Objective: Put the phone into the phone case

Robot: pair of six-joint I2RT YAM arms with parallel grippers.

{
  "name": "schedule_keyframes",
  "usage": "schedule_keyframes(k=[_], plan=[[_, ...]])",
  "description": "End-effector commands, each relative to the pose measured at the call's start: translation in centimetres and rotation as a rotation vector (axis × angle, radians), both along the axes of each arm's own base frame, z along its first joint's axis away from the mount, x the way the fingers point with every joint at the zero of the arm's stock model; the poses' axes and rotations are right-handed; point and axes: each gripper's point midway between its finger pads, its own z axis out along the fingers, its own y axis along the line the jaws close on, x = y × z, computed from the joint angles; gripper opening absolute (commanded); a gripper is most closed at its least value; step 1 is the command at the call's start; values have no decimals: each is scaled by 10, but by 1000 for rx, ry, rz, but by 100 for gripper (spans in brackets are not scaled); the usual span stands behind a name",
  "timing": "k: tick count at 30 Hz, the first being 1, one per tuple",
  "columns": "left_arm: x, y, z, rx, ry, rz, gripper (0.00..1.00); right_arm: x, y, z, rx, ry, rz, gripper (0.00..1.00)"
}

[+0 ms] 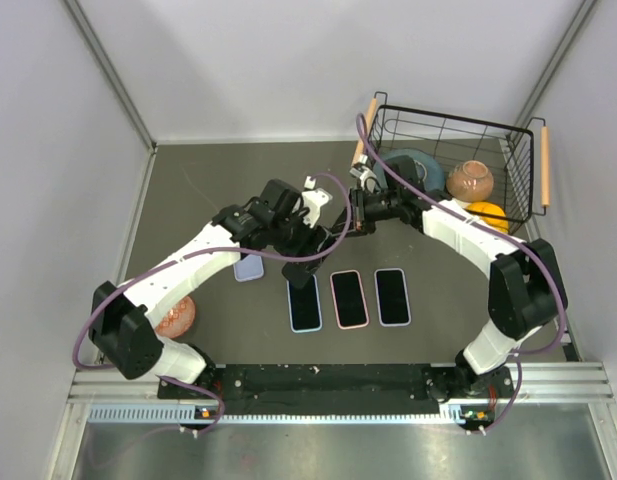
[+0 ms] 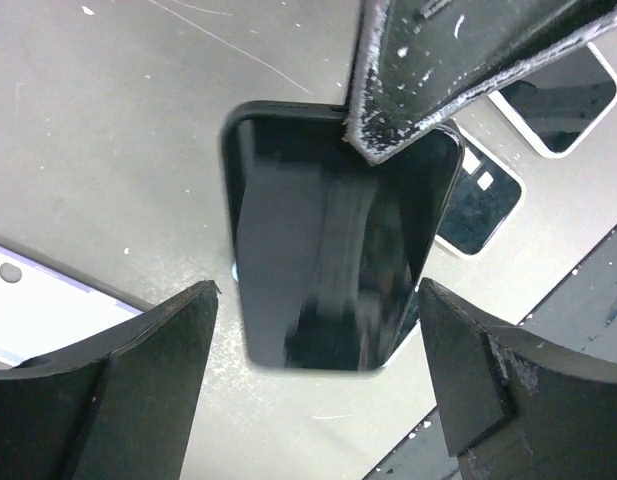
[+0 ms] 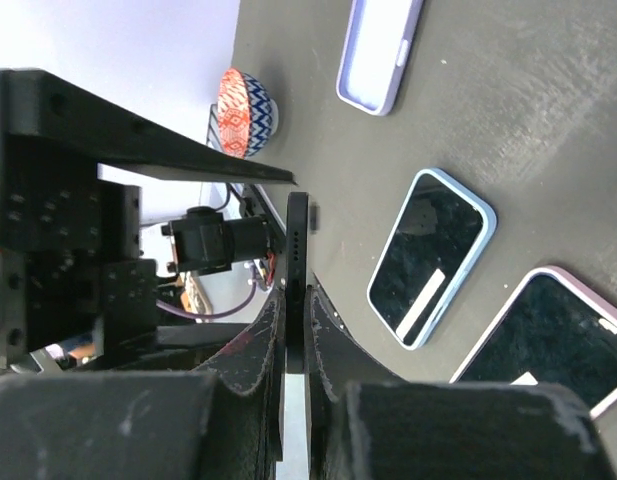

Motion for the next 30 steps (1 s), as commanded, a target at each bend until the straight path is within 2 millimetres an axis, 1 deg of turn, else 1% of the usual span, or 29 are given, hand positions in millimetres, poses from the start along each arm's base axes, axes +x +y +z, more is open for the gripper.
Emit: schedule_keyframes(k=[1, 2, 4, 5, 6, 8, 9, 10, 11, 12, 14, 15, 16, 17, 18, 19, 20, 21, 22, 23, 24, 25, 26, 27, 28, 29, 30], plan=[[18, 5, 29, -42, -141, 67, 88, 5, -4, 24, 76, -30, -55, 0], [17, 6, 30, -51, -132, 90, 88, 8, -7, 21, 79, -36, -79, 0], [18, 10, 31, -42, -142, 116, 88, 13, -12, 24, 90, -33, -120, 0], [19, 13, 33, -37, -152, 127, 89, 16, -15, 19, 92, -34, -139, 0], [20, 15, 34, -37, -157, 138, 89, 17, -17, 21, 102, -23, -156, 0], [26, 25, 38, -30, -176, 182, 89, 19, -23, 16, 110, -6, -182, 0], [29, 28, 39, -39, -169, 210, 89, 22, -23, 20, 126, -24, -188, 0], [38, 40, 38, -39, -168, 266, 87, 23, -25, 23, 133, -26, -197, 0], [45, 46, 36, -38, -157, 309, 86, 22, -26, 24, 135, -30, -198, 0], [57, 66, 33, -49, -124, 397, 80, 22, -26, 26, 138, -34, -199, 0], [74, 87, 22, -44, -60, 501, 74, 21, -27, 31, 142, -52, -200, 0], [83, 116, 14, -33, -11, 616, 65, 21, -29, 32, 143, -55, -210, 0], [92, 127, 15, -34, 2, 670, 61, 21, -31, 32, 142, -58, -215, 0], [98, 141, 2, -6, 49, 739, 58, 21, -33, 35, 143, -65, -227, 0], [102, 160, -5, 17, 80, 803, 53, 21, -35, 34, 141, -66, -234, 0], [110, 166, -3, 15, 85, 828, 51, 21, -36, 33, 140, -67, -243, 0], [115, 176, -18, 68, 115, 860, 50, 20, -37, 36, 145, -77, -250, 0], [120, 185, -22, 91, 119, 878, 49, 20, -38, 37, 150, -76, -253, 0], [128, 185, -18, 97, 114, 860, 48, 18, -38, 38, 153, -79, -250, 0], [133, 189, -31, 149, 123, 813, 48, 17, -39, 41, 158, -83, -250, 0], [138, 197, -34, 187, 113, 815, 48, 16, -39, 42, 160, -86, -246, 0], [143, 200, -30, 200, 118, 804, 49, 14, -40, 41, 160, -83, -245, 0], [148, 201, -42, 221, 141, 762, 48, 12, -40, 42, 161, -86, -243, 0], [152, 201, -44, 210, 151, 732, 48, 11, -40, 45, 165, -92, -243, 0], [158, 194, -48, 189, 157, 682, 49, 9, -41, 46, 168, -93, -240, 0], [161, 191, -50, 200, 137, 613, 53, 7, -41, 46, 169, -92, -238, 0], [164, 186, -53, 197, 136, 579, 54, 6, -42, 49, 170, -100, -236, 0]])
